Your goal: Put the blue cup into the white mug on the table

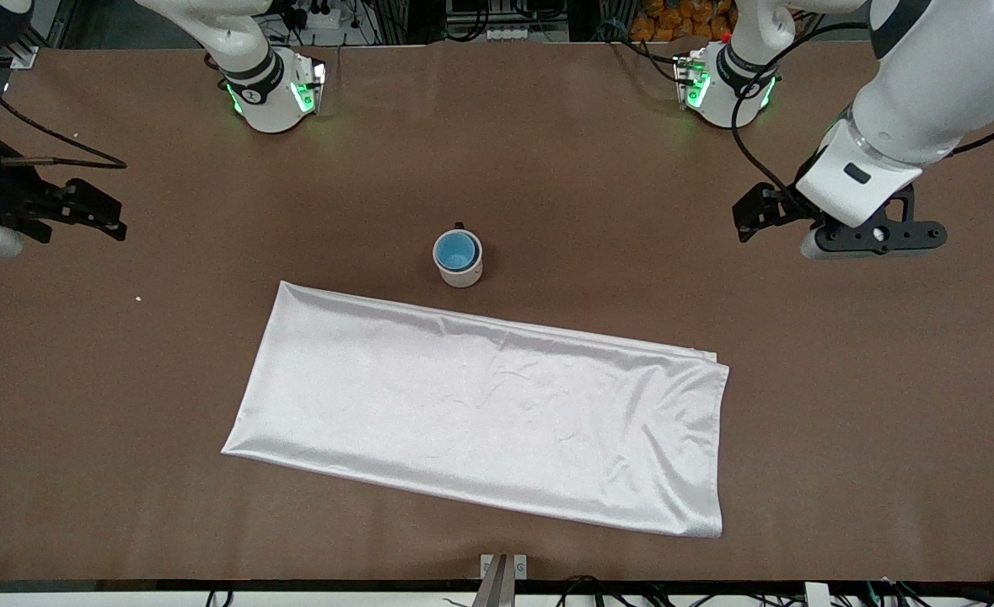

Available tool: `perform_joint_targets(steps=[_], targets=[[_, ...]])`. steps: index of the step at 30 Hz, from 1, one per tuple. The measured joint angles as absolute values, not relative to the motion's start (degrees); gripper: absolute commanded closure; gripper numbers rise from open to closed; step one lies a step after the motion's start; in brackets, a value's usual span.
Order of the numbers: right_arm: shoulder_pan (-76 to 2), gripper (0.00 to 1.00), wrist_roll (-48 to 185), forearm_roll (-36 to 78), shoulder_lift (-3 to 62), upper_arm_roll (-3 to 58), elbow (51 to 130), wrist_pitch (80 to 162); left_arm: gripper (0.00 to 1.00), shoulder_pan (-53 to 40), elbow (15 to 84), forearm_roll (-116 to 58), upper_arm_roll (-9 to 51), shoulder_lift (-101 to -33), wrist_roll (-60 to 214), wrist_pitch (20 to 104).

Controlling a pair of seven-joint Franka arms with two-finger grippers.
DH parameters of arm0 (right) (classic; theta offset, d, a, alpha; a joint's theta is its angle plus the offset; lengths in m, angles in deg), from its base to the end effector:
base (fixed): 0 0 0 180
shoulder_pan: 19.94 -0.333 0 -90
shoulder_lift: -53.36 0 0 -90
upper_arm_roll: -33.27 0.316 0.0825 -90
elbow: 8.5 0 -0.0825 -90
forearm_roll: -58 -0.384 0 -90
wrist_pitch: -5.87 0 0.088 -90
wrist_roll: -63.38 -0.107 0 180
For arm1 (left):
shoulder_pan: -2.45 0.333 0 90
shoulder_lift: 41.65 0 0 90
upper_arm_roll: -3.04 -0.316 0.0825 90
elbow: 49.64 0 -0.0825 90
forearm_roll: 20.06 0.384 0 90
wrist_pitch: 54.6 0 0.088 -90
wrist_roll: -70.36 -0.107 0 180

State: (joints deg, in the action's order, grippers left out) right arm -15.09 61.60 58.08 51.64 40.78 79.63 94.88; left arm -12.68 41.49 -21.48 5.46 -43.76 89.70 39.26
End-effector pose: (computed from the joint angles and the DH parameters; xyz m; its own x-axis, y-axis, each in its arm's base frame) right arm 0.5615 0.0248 0.6217 0.9998 0.0153 -0.0145 0.0153 -0.9999 -0.0021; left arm 0.5441 -0.1742 0.6004 0.9995 0.0328 0.0015 0.0328 -0.9991 0.0284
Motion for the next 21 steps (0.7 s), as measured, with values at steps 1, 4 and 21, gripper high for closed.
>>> perform_joint_targets(steps=[1,4,21], targets=[[-15.1,0.0,61.6,58.1,51.6,40.8,79.6,94.9,0.0,-12.5,42.2,-21.5,5.4,-43.1,89.7,39.3],[-15.1,0.0,61.6,58.1,51.6,40.8,79.6,94.9,0.0,-12.1,43.6,-21.5,5.1,-41.7,89.7,39.3],[-15.1,0.0,61.6,58.1,51.6,40.9,79.6,94.9,0.0,-9.2,44.8,-21.5,4.8,-40.8,88.9,39.3]])
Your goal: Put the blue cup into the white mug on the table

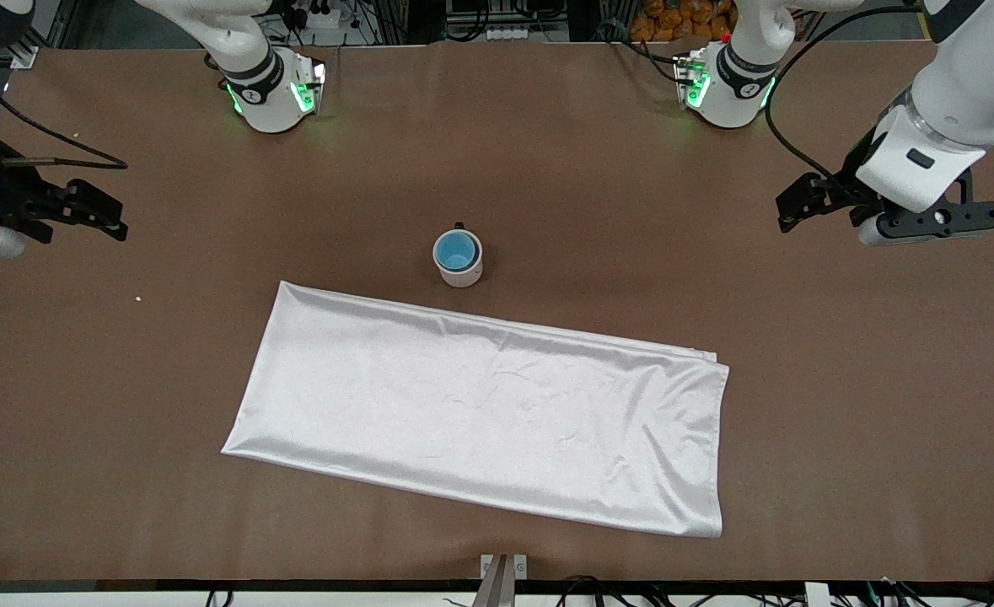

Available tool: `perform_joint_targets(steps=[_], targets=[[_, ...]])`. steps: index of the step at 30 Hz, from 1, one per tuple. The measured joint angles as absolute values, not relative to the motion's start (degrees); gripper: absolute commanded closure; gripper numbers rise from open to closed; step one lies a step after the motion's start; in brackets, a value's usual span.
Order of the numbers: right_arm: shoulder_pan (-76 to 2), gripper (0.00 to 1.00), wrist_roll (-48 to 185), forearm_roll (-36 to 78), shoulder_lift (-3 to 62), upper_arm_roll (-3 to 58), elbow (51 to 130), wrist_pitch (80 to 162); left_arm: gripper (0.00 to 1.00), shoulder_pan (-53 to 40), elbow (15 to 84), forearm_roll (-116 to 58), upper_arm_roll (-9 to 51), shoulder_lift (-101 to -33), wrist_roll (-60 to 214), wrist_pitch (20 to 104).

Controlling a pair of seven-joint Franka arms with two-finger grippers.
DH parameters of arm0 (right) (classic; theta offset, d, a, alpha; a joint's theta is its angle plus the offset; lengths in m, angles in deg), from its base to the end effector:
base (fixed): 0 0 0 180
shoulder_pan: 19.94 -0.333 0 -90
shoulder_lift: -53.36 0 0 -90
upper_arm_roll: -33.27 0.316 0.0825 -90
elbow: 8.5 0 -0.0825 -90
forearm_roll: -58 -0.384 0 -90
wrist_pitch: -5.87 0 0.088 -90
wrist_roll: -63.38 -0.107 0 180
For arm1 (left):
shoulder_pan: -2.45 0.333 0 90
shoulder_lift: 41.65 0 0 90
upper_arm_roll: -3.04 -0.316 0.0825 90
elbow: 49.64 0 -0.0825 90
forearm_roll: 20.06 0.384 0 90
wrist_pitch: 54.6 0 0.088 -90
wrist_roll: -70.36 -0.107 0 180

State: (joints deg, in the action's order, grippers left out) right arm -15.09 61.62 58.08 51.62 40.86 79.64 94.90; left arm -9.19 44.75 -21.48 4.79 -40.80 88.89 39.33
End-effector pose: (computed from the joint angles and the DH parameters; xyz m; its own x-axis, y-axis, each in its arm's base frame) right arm 0.5616 0.0255 0.6215 0.9997 0.0171 -0.0146 0.0170 -0.9999 -0.0022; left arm 0.5392 -0.1310 0.6024 0.9958 0.0912 -0.0013 0.0912 -0.9955 0.0252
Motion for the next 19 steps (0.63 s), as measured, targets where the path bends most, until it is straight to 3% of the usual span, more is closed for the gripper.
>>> perform_joint_targets(steps=[19], targets=[[-15.1,0.0,61.6,58.1,51.6,40.9,79.6,94.9,0.0,-8.4,44.8,-21.4,4.7,-40.8,86.6,39.4]])
